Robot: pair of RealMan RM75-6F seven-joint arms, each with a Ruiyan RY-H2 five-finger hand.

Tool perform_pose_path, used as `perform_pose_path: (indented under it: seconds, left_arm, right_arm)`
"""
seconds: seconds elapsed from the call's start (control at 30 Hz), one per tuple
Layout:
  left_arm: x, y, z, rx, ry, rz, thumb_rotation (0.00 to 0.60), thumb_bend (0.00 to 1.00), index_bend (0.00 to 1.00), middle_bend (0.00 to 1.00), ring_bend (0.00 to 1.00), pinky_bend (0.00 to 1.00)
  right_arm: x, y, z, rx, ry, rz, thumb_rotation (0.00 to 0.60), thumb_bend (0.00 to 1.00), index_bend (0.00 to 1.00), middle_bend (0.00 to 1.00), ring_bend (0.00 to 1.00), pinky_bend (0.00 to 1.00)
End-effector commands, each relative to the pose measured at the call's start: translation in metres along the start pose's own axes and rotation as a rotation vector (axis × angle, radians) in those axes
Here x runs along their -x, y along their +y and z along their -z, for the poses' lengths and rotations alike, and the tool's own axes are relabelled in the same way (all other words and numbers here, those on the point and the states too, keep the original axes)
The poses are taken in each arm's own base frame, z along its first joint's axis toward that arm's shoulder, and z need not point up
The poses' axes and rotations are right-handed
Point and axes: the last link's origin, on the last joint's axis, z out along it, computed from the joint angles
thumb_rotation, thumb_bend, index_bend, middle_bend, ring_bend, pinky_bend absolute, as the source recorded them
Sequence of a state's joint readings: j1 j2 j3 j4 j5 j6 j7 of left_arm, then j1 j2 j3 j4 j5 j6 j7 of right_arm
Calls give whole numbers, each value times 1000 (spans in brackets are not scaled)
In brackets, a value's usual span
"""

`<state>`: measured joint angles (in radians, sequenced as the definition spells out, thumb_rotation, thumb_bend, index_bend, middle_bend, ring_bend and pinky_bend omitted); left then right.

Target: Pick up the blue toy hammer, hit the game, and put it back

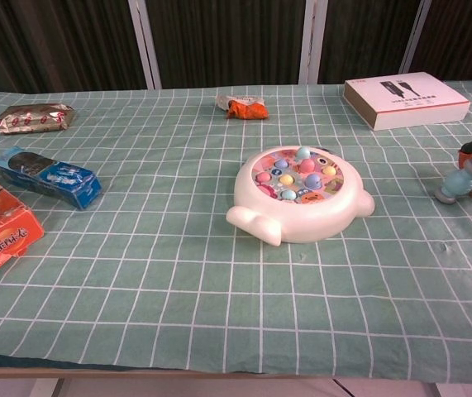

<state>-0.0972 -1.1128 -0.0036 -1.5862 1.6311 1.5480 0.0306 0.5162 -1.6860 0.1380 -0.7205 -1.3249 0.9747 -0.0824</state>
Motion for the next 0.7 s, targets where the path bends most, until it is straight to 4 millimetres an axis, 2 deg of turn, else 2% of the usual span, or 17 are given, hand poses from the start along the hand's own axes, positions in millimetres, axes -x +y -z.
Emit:
perform_pose_path:
  seconds: [0.03, 0.7]
  left_arm:
    - [0, 0, 0, 0, 0, 0, 600, 483, 8, 1, 0, 15]
    - [0, 1, -3, -1, 1, 0, 600, 484, 8, 1, 0, 15]
  right_arm:
    - [0, 0, 0, 3, 2, 3, 600, 423, 573, 490, 457, 506]
    - [-3, 1, -2, 13, 8, 8, 600, 404, 546, 473, 456, 506]
